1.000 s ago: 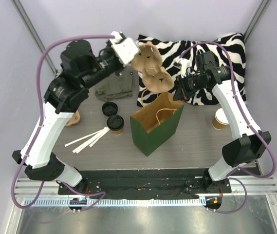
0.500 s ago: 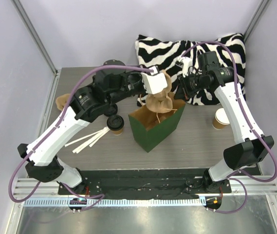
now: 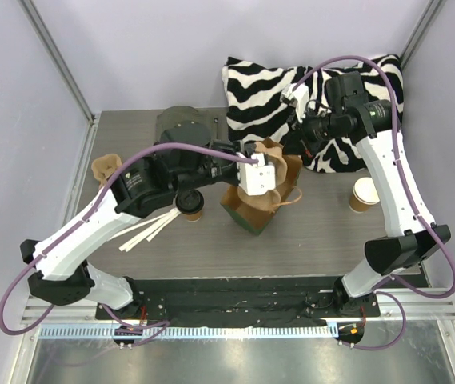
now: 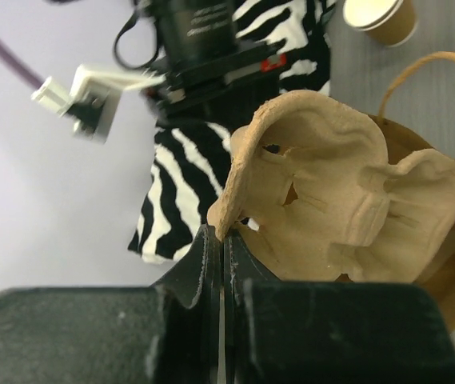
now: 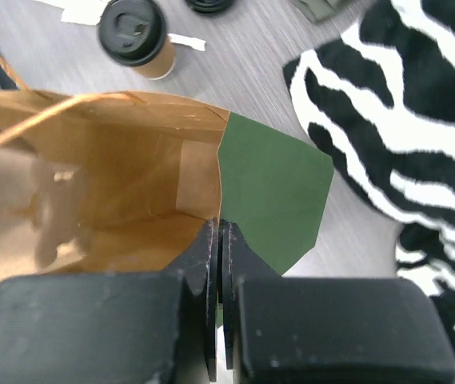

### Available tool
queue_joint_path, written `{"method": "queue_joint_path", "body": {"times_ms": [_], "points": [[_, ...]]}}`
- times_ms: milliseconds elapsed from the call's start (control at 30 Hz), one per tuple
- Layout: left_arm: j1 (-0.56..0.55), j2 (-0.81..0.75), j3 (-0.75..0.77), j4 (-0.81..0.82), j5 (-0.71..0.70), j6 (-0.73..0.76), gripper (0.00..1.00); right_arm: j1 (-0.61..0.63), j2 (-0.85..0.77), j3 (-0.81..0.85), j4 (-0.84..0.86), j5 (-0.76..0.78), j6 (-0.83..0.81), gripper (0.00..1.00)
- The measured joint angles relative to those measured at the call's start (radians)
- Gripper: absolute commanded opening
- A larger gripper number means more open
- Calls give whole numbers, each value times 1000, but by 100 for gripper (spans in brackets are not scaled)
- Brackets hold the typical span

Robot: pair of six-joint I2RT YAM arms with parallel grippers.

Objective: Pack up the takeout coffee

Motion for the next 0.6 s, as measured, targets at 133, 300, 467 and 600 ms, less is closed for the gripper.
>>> {"method": "queue_joint_path", "body": {"times_ms": [133,300,467,600], "points": [[-54,2,10,-25,-1,1,0,15,34,79,-74,-35,-118,1],[-82,9,5,-17,-64,-4,0,40,68,120,-107,-68,-237,1],[-81,-3,-80,51,-136,-10,0,77,64,89,-116,-85,-297,1],[-82,-10,-145,84,-160,-4,0,111,64,74,-121,-94,-318,1]]}}
